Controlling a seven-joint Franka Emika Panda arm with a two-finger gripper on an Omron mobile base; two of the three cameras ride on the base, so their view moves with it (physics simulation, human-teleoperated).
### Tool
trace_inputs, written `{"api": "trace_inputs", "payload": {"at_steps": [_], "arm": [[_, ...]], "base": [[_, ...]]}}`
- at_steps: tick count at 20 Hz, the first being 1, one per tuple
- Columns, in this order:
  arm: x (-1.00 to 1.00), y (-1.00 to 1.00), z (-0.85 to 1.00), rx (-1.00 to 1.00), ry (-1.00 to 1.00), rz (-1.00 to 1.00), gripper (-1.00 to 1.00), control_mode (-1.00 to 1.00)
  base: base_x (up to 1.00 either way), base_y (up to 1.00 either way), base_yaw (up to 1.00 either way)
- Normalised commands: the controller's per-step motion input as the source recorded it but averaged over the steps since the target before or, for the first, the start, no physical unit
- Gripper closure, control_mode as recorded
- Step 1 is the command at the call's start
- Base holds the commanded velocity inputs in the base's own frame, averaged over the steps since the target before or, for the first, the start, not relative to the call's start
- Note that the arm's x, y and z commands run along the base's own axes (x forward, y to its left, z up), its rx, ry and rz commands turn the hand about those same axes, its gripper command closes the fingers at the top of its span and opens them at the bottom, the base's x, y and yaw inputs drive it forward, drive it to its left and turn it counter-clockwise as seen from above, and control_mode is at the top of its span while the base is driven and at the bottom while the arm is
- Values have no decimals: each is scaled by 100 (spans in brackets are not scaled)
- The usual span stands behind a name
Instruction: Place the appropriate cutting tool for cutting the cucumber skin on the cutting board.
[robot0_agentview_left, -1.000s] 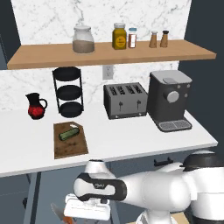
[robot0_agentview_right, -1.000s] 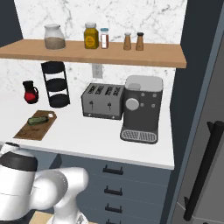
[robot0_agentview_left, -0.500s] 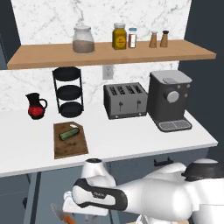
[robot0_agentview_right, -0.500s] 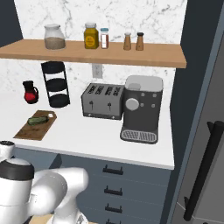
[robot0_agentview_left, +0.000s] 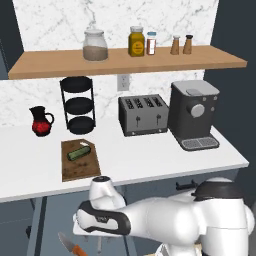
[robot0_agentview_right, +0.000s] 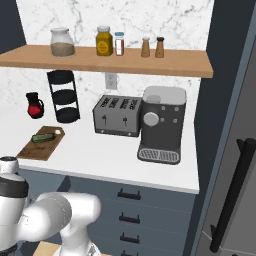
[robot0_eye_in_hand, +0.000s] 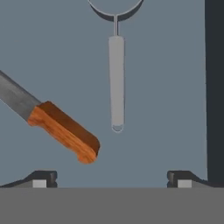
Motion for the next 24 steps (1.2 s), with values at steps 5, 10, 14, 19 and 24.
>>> {"api": "trace_inputs", "payload": {"at_steps": [5, 10, 14, 19, 24], "arm": [[8, 0, -23, -10, -4, 0, -100, -100], [1, 0, -20, -5, -4, 0, -100, -100], [4, 0, -24, -2, -2, 0, -100, -100], [20, -3, -24, 0, 0, 0, -100, -100], [33, -13, -18, 0, 0, 0, -100, -100]], "base": [[0, 0, 0], [0, 0, 0], [0, 0, 0], [0, 0, 0], [0, 0, 0]]}}
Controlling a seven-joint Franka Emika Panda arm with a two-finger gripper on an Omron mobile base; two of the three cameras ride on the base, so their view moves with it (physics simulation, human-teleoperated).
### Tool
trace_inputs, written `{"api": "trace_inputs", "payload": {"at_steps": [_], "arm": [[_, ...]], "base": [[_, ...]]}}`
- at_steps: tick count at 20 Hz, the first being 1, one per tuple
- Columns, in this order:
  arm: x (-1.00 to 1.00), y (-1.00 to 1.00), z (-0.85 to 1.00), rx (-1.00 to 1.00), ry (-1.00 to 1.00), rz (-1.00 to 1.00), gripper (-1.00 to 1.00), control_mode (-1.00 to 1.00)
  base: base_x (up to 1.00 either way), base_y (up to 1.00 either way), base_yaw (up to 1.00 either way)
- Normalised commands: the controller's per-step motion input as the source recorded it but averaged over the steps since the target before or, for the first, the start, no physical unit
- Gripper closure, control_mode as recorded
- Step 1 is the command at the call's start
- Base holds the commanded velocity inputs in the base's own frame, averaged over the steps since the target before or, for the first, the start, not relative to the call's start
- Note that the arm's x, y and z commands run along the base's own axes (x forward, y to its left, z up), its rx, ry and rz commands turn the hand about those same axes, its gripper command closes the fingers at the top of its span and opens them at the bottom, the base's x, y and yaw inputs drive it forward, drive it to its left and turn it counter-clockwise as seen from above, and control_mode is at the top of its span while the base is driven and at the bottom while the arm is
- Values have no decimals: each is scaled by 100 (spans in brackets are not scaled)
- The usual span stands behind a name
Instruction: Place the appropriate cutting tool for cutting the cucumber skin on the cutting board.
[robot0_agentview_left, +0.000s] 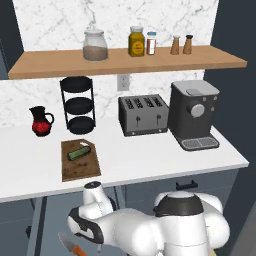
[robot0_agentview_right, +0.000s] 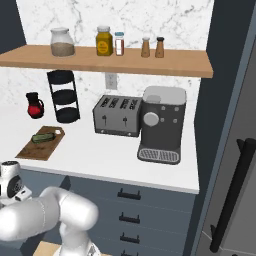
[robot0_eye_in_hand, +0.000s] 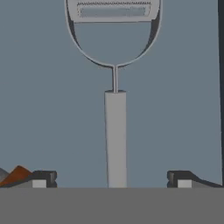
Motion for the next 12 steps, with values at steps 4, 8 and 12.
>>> {"api": "trace_inputs", "payload": {"at_steps": [4, 8, 12], "arm": [[4, 0, -24, -1, 0, 0, -100, -100], [0, 0, -32, -2, 0, 0, -100, -100], [0, 3, -35, -3, 0, 0, -100, -100]], "base": [[0, 0, 0], [0, 0, 0], [0, 0, 0]]}}
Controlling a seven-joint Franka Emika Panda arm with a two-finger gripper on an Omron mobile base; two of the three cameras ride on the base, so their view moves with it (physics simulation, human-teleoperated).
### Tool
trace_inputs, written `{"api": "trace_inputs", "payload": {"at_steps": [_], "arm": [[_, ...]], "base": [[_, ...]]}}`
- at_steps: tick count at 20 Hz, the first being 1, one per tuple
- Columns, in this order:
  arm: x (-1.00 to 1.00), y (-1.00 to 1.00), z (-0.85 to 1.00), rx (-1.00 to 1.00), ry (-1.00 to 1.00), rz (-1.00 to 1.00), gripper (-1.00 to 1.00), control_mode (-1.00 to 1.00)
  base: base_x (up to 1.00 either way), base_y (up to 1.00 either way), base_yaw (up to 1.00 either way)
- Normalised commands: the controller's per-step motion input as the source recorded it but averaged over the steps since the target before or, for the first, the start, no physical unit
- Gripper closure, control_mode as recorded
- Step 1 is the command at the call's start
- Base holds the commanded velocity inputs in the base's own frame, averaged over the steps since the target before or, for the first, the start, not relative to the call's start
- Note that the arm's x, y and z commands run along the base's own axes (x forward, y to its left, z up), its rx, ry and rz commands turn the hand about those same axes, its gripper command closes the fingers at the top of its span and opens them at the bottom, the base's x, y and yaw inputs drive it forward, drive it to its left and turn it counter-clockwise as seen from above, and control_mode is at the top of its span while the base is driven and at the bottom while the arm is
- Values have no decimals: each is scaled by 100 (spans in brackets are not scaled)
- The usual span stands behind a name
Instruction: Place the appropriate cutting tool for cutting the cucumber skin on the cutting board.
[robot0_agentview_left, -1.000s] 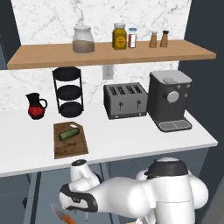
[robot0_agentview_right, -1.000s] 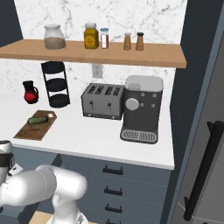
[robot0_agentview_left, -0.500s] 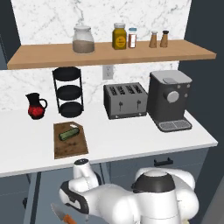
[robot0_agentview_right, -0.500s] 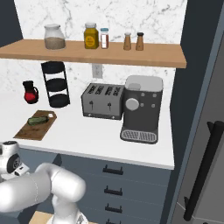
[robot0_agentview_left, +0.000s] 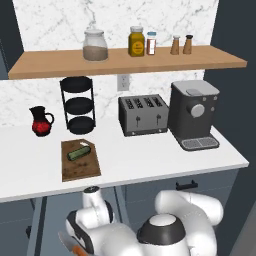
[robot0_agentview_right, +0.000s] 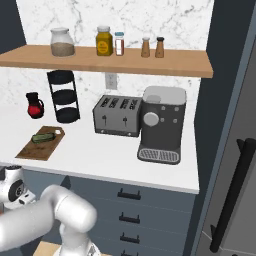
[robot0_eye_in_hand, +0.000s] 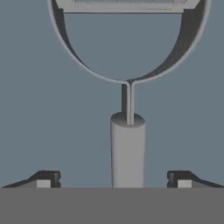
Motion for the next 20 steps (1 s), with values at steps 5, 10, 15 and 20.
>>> {"api": "trace_inputs", "payload": {"at_steps": [5, 10, 15, 20], "arm": [[-7, 2, -24, -2, 0, 0, 100, -100], [-21, 3, 0, 0, 0, -1, 100, -100], [-56, 0, 63, 0, -3, -13, 100, -100], [-63, 4, 100, 0, -2, -14, 100, -100]], "base": [[0, 0, 0], [0, 0, 0], [0, 0, 0], [0, 0, 0]]}}
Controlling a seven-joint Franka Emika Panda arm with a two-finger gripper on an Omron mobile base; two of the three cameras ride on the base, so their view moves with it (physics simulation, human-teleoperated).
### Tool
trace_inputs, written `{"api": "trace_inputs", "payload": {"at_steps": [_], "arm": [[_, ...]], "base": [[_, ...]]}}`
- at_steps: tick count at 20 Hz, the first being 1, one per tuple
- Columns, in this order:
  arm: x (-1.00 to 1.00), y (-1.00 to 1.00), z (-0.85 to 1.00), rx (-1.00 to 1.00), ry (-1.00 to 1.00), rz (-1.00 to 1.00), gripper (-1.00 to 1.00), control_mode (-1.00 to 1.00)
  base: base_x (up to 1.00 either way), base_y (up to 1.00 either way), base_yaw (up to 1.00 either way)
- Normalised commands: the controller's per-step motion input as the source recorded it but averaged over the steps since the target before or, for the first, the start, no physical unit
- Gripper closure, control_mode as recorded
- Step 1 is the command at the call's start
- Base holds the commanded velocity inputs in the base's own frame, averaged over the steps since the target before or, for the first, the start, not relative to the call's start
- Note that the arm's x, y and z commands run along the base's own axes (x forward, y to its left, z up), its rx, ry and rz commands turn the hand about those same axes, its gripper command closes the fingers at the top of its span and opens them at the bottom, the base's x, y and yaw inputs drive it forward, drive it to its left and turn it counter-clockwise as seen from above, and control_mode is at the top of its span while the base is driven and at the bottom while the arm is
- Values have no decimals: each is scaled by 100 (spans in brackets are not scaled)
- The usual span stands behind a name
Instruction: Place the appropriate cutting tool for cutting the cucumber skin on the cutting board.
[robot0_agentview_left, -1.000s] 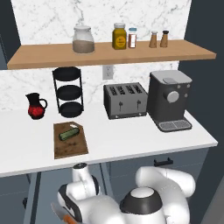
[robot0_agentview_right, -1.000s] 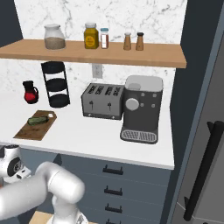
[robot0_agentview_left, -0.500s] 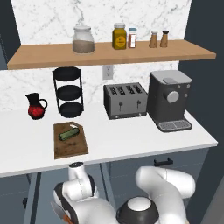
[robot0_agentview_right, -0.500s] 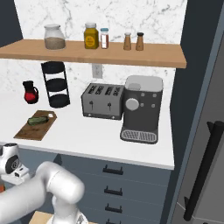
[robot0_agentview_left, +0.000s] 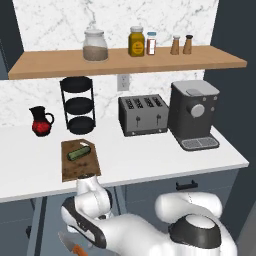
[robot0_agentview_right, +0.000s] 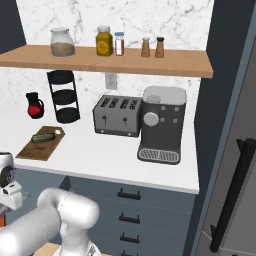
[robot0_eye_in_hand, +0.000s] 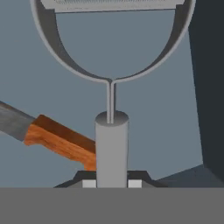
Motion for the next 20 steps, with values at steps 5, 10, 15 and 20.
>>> {"api": "trace_inputs", "payload": {"at_steps": [5, 10, 15, 20], "arm": [[-71, 7, 100, -1, -4, -14, 100, -100], [-17, 8, 100, -7, -11, -12, 100, -100], [18, 4, 100, -8, -5, -18, 100, -100], [58, 9, 90, -9, 1, -21, 100, -100]], "base": [[0, 0, 0], [0, 0, 0], [0, 0, 0], [0, 0, 0]]}}
